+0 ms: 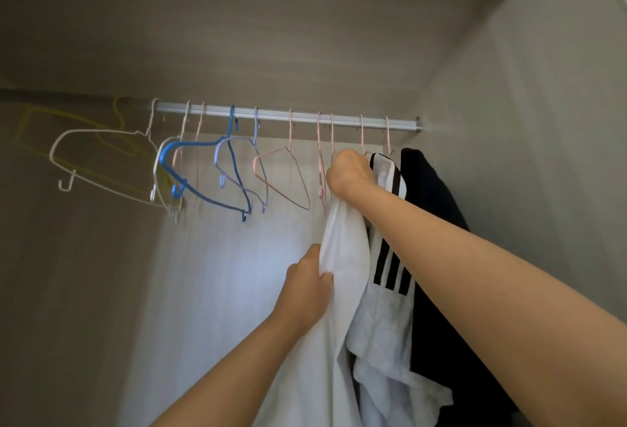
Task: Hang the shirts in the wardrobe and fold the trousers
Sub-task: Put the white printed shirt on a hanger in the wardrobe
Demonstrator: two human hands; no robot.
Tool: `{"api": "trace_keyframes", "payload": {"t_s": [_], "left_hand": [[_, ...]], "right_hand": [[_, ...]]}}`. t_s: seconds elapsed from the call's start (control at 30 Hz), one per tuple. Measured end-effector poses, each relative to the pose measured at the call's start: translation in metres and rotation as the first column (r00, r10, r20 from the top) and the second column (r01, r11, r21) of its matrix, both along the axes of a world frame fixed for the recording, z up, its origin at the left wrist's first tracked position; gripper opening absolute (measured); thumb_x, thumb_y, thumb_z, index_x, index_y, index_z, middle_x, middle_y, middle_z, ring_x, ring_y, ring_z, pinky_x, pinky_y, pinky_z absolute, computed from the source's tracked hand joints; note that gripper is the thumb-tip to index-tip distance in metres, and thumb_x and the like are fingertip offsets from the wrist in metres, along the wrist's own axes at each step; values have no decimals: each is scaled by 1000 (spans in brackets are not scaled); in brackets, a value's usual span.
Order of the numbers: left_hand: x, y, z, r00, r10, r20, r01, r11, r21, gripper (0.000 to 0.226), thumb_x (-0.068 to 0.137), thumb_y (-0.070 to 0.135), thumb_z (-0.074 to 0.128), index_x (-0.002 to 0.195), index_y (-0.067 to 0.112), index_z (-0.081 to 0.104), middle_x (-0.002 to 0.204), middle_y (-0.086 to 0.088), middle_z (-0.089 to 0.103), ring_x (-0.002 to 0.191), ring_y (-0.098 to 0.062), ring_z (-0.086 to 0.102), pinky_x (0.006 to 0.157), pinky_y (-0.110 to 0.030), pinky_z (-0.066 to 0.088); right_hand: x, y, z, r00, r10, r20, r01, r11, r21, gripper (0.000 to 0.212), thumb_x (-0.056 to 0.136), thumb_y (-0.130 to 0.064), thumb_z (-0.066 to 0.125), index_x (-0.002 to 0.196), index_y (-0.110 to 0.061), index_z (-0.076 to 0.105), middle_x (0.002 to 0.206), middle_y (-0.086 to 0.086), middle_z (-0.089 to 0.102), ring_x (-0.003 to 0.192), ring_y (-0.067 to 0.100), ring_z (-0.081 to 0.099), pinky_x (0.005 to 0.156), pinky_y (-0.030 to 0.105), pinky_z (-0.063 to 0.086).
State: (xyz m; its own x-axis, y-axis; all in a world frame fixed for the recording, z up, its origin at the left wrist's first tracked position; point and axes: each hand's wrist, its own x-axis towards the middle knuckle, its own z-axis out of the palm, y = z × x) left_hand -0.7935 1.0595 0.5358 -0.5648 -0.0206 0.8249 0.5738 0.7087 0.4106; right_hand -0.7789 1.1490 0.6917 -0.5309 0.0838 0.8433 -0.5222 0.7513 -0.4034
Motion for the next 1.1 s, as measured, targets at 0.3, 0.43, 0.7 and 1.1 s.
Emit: {"api": "trace_keyframes", "payload": {"t_s": [0.3,0.43,0.7,1.1], "left_hand": [[14,2,-29,998,-28,-50,30,999,43,26,97,16,52,121,22,45,90,13,53,76,0,52,59,-12,39],[29,1,-44,1000,-13,-20,13,999,38,38,94,16,56,128,24,41,98,8,58,85,-14,56,72,-26,44],[66,-4,-83,998,45,37,-45,999,6,41,91,22,59,126,25,38,102,0,63,89,-24,62,78,-38,53],[125,-13,-140,986,137,90,-134,990,-38,29,100,34,48,127,27,44,88,11,58,82,-20,61,64,-30,42]], "right_hand": [[18,-3,-53,968,-94,-235,139,973,185,49,89,4,51,133,0,31,113,19,51,94,37,59,66,37,42],[35,-1,-82,964,-75,-256,130,969,208,64,88,6,48,144,0,19,115,19,50,83,32,56,66,35,43],[74,11,-140,972,-71,-225,137,945,296,66,89,2,52,145,-2,18,117,16,49,83,27,57,65,29,42],[128,23,-240,987,-101,-128,145,903,405,70,90,-22,50,150,-11,17,156,14,18,125,33,41,95,42,40]]}}
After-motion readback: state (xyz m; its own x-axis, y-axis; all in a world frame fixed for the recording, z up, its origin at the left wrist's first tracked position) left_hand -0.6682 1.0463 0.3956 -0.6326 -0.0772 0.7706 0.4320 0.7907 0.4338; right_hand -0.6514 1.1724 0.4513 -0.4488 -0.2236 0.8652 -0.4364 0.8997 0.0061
